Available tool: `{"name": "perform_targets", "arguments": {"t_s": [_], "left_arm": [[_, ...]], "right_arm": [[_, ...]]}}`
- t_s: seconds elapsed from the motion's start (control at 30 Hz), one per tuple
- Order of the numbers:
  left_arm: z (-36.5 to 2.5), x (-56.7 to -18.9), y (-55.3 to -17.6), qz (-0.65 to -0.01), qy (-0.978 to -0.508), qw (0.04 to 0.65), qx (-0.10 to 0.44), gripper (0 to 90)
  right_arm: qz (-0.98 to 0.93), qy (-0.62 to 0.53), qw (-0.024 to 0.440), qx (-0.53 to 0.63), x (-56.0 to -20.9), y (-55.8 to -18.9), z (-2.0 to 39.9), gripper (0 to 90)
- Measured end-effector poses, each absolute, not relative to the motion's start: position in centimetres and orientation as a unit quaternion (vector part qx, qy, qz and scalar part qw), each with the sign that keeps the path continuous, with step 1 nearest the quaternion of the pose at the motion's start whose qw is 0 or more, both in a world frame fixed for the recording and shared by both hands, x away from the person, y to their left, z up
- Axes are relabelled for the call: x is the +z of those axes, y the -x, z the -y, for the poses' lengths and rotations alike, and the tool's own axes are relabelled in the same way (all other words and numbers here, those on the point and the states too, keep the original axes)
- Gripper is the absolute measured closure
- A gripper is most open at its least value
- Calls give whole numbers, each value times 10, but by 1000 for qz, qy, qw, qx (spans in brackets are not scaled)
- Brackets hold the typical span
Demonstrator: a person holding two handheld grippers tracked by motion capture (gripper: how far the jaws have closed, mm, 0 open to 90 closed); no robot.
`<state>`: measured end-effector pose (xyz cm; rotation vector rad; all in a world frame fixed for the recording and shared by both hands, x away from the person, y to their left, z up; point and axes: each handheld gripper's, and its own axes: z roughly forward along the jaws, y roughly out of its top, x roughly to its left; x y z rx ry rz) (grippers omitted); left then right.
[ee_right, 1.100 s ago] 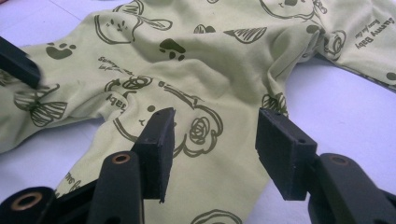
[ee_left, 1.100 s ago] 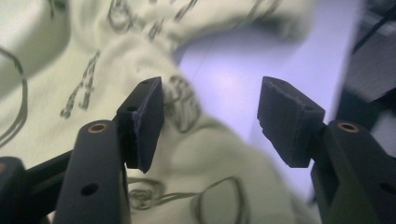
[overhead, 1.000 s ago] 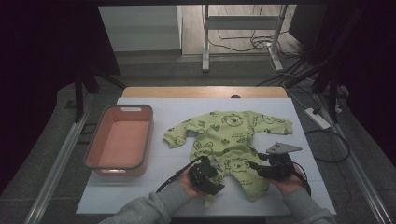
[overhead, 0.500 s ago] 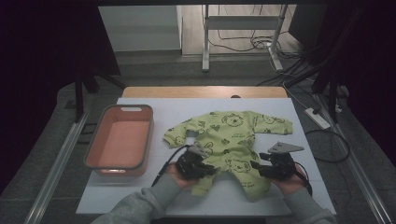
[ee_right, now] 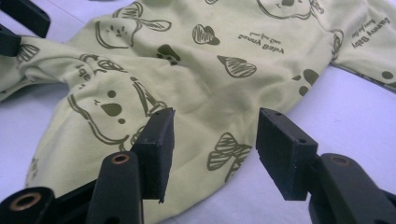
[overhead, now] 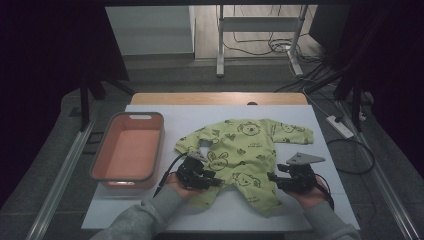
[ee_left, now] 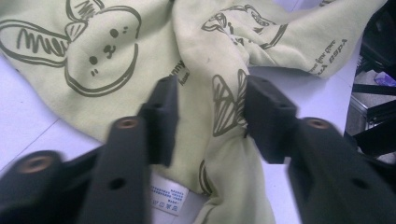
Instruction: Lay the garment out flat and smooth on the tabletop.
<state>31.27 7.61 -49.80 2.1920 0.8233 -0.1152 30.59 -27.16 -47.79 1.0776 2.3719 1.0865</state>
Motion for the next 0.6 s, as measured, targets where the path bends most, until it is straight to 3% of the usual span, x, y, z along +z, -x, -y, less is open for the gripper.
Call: {"name": "perform_targets", "arguments": {"t_s": [0.27, 0.6], "left_arm": [[-84, -498, -317, -327, -862, 386, -30, 489], [-100, -482, -311, -340, -847, 408, 15, 410]], "right_arm": [[-830, -348, 156, 407, -459, -289, 263, 469], [-859, -281, 129, 409, -450, -271, 232, 470]]}}
